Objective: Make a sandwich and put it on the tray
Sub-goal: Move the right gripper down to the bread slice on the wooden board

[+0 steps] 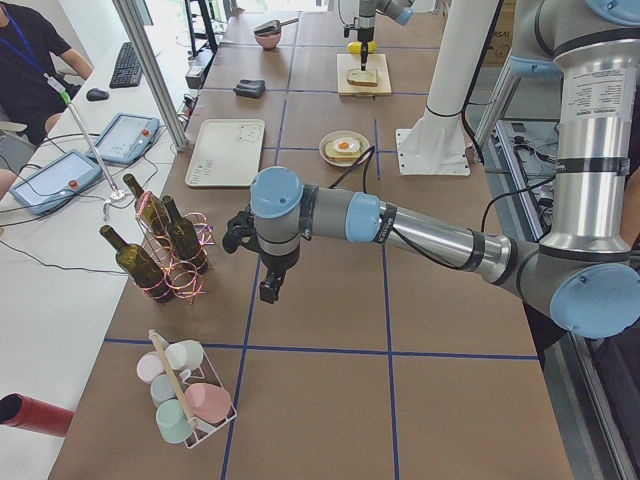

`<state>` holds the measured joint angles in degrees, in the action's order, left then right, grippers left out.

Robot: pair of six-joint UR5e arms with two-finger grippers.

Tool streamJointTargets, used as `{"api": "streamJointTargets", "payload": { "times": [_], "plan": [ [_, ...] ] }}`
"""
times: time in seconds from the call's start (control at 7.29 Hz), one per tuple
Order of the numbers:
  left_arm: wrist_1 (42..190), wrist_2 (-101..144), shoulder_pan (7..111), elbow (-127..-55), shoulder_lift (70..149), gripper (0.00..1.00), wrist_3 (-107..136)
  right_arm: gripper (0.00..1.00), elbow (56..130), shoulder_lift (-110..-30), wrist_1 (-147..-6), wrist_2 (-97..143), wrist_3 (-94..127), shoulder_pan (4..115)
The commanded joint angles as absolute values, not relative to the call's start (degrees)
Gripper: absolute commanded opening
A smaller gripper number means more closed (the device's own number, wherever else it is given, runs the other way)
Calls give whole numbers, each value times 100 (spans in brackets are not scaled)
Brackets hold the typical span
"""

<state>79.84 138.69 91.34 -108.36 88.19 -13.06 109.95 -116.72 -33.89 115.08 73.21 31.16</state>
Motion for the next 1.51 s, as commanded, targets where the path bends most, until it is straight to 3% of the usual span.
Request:
{"api": "streamJointTargets", "payload": {
  "times": [0.0,0.14,0.41,1.37],
  "plan": [
    [7981,13869,9141,-10828,8807,100,-1310,57,10952,-11646,-3393,11505,7321,3050],
    [7980,13869,9141,-10819,8815,100,-1310,47,10942,-11646,-3393,11505,7321,3041],
    [7980,13869,9141,-10828,8807,100,-1310,3,10907,-11654,-3384,11514,7321,3050],
    [7980,13869,9184,-10854,8798,100,-1310,0,10995,-11707,-3252,11558,7321,3103]
  ]
}}
